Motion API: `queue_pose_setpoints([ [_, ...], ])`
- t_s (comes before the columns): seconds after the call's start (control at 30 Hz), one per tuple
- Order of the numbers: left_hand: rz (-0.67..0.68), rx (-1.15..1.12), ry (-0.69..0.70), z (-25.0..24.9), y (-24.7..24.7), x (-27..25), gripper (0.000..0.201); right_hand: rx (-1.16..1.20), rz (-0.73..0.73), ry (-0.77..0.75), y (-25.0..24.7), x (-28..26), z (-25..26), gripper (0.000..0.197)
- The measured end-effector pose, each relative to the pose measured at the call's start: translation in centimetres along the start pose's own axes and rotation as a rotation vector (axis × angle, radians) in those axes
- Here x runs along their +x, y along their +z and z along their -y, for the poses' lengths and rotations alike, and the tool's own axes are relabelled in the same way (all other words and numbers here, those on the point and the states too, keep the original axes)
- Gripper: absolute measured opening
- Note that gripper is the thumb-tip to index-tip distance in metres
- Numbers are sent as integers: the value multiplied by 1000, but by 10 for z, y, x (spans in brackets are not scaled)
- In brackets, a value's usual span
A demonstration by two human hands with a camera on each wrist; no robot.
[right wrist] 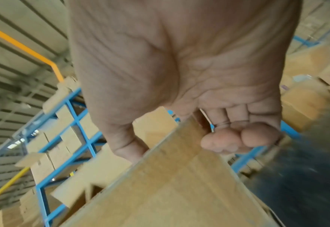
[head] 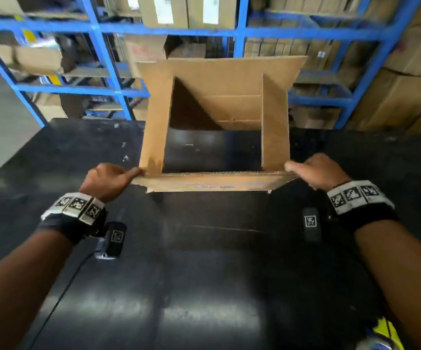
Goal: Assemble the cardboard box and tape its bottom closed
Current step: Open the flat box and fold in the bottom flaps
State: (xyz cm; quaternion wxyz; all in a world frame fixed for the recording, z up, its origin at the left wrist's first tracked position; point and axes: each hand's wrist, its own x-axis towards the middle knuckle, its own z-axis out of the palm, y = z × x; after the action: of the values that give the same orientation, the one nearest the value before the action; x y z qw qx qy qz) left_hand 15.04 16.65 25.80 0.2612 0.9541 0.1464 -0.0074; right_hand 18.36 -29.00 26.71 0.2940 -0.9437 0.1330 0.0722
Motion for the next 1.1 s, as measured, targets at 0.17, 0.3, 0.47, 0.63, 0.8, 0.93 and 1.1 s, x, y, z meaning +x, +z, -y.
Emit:
queue_pose_setpoints([
  [0.17, -48, 28, 64, -37, -58, 17, 81, 18, -82, 0, -48, 6, 44, 63],
  [0.3, -31, 16, 94, -28, -56, 18, 87, 15, -79, -13, -47, 0, 44, 68],
  [0.47, -45, -173, 65, 10, -24, -8, 68, 34, -97, -52, -32, -25, 24, 60],
  [0.63, -28, -371, 173, 70, 16, -28, 62, 245, -122, -203, 9, -44, -20, 58],
  [0.8, 80, -595, 253, 103, 51, -32, 85, 589, -38, -336, 43, -50, -50, 79],
  [0.93, 185, -634, 263, 122, 66, -25, 78, 513, 99, -429, 55, -42, -54, 75],
  [1.1, 137, -627, 173, 126, 80, -22, 57, 450, 94, -405, 75, -28, -41, 66],
])
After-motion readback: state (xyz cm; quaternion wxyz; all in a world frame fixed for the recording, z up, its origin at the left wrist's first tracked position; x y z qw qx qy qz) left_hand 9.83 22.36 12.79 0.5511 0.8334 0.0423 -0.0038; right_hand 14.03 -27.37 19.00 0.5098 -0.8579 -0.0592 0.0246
